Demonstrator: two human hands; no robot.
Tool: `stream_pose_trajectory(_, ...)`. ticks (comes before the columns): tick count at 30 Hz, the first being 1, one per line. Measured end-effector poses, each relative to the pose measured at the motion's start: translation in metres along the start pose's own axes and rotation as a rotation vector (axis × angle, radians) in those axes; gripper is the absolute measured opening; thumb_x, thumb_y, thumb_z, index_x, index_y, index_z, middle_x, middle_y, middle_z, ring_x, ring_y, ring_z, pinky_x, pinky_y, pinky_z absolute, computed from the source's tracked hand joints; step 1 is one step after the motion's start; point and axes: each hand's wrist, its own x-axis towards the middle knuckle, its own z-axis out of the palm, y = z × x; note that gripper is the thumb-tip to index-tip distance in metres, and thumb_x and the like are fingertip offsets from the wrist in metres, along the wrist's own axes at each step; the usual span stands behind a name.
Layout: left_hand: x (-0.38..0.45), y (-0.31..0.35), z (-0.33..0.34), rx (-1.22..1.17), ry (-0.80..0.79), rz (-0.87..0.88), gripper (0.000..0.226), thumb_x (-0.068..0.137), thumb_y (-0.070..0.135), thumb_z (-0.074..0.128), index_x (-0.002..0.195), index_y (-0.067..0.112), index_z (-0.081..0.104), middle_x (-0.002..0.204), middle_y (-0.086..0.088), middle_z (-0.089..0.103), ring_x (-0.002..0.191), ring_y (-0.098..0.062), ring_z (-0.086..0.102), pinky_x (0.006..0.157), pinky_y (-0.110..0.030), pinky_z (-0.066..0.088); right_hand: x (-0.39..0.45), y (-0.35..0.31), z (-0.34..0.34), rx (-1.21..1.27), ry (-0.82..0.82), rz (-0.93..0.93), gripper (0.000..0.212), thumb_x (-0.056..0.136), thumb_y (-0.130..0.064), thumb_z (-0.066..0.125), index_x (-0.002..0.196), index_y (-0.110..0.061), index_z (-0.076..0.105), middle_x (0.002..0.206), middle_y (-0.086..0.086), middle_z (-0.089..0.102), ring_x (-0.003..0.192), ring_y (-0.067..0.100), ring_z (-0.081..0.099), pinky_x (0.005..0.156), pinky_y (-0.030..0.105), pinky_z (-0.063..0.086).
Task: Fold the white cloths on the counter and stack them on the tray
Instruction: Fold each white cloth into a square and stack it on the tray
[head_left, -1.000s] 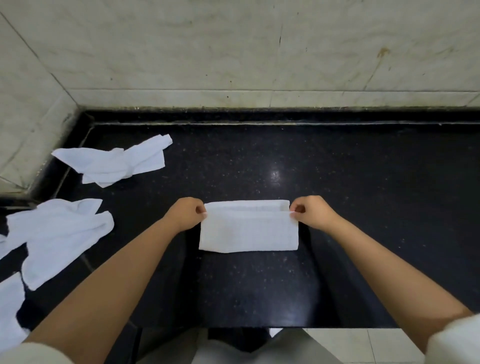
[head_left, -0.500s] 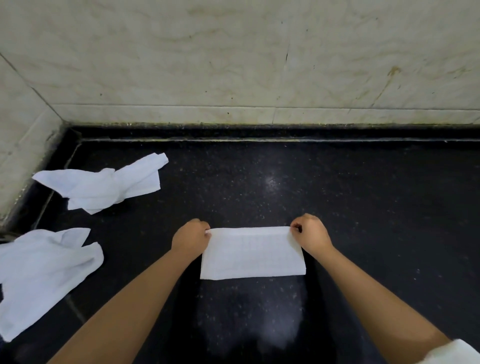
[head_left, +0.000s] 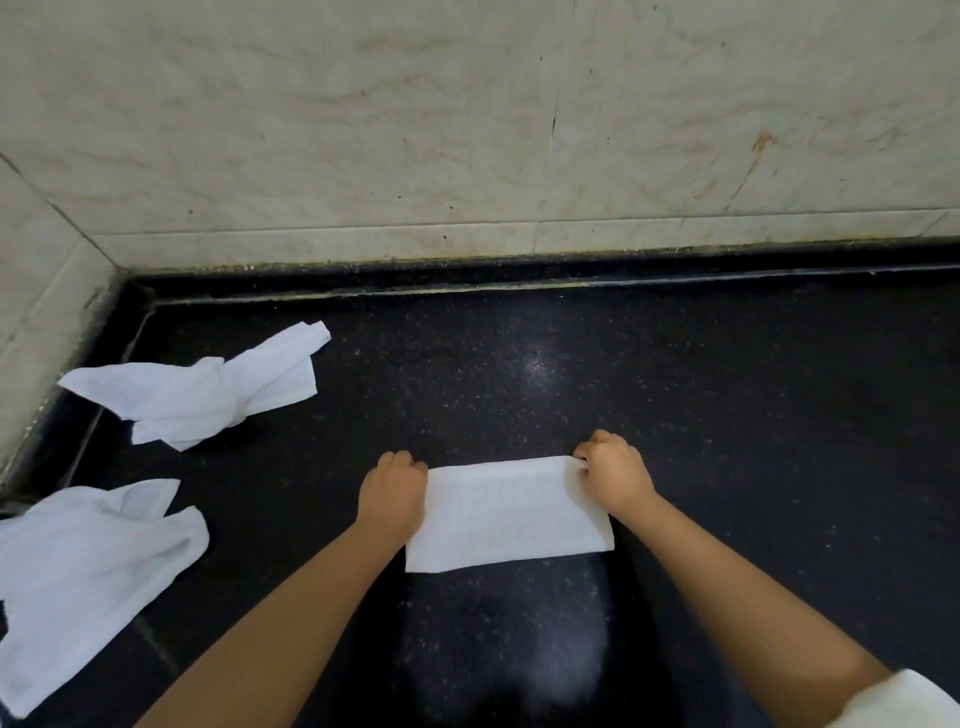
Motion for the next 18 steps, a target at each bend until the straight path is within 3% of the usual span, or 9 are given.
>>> stream_pose_trajectory(3, -0.004, 0.0, -0.001, -0.019, 0.014, 0.011, 0.026, 0.092, 0.007, 0.039, 0.112, 0.009, 0.056, 0.118, -0.007, 0.049, 0.112, -0.02, 0.041, 0.078, -0.024, 0.039, -0.003, 0.004, -0.007, 0.054, 0.031, -0.033, 0.03, 0.087, -0.001, 0.045, 0.104, -0.009, 0.067, 0.11, 0.009, 0.056, 0.104, 0.025, 0.051, 0.086, 0.03, 0.039)
stream_pose_trajectory(6, -0.004, -0.009, -0.025, -0.04, 0.061, 0.008, 0.024, 0.091, 0.01, 0.041, 0.11, 0.009, 0.056, 0.118, -0.008, 0.049, 0.111, -0.024, 0.042, 0.082, -0.03, 0.042, -0.007, 0.005, -0.027, 0.144, 0.173, -0.143, 0.021, 0.082, -0.002, 0.053, 0.092, -0.007, 0.071, 0.098, 0.012, 0.061, 0.097, 0.03, 0.056, 0.086, 0.036, 0.045)
stream_pose_trajectory(10, -0.011, -0.028, -0.081, -0.236, 0.46, 0.09, 0.007, 0.076, 0.002, 0.055, 0.077, 0.004, 0.061, 0.078, -0.014, 0.062, 0.079, -0.034, 0.056, 0.064, -0.04, 0.046, -0.016, 0.003, -0.063, 0.241, 0.558, -0.298, 0.016, 0.067, -0.003, 0.058, 0.076, -0.004, 0.072, 0.075, 0.013, 0.066, 0.071, 0.033, 0.061, 0.07, 0.033, 0.045)
stream_pose_trajectory(13, -0.029, -0.041, -0.087, -0.233, 0.666, 0.247, 0.008, 0.071, 0.003, 0.055, 0.073, 0.004, 0.062, 0.068, -0.011, 0.062, 0.065, -0.03, 0.058, 0.055, -0.035, 0.047, -0.03, 0.001, -0.065, 0.243, 0.712, -0.369, 0.016, 0.07, -0.003, 0.054, 0.075, -0.003, 0.07, 0.075, 0.012, 0.066, 0.071, 0.031, 0.06, 0.067, 0.035, 0.045)
stream_pose_trajectory(16, -0.043, -0.045, -0.053, -0.146, 0.681, 0.38, 0.024, 0.07, 0.011, 0.043, 0.074, 0.005, 0.066, 0.069, -0.01, 0.064, 0.066, -0.026, 0.056, 0.051, -0.03, 0.046, -0.042, 0.007, -0.035, 0.181, 0.685, -0.405, 0.022, 0.07, -0.009, 0.046, 0.071, -0.005, 0.068, 0.075, 0.009, 0.065, 0.078, 0.021, 0.051, 0.063, 0.035, 0.045)
stream_pose_trajectory(18, -0.05, -0.043, -0.022, -0.062, 0.559, 0.428, 0.023, 0.068, 0.012, 0.043, 0.067, 0.009, 0.066, 0.065, -0.006, 0.063, 0.062, -0.025, 0.055, 0.048, -0.027, 0.043, -0.051, 0.009, -0.007, 0.102, 0.586, -0.387, 0.012, 0.067, -0.003, 0.057, 0.069, -0.007, 0.069, 0.074, 0.008, 0.065, 0.08, 0.017, 0.045, 0.061, 0.036, 0.046)
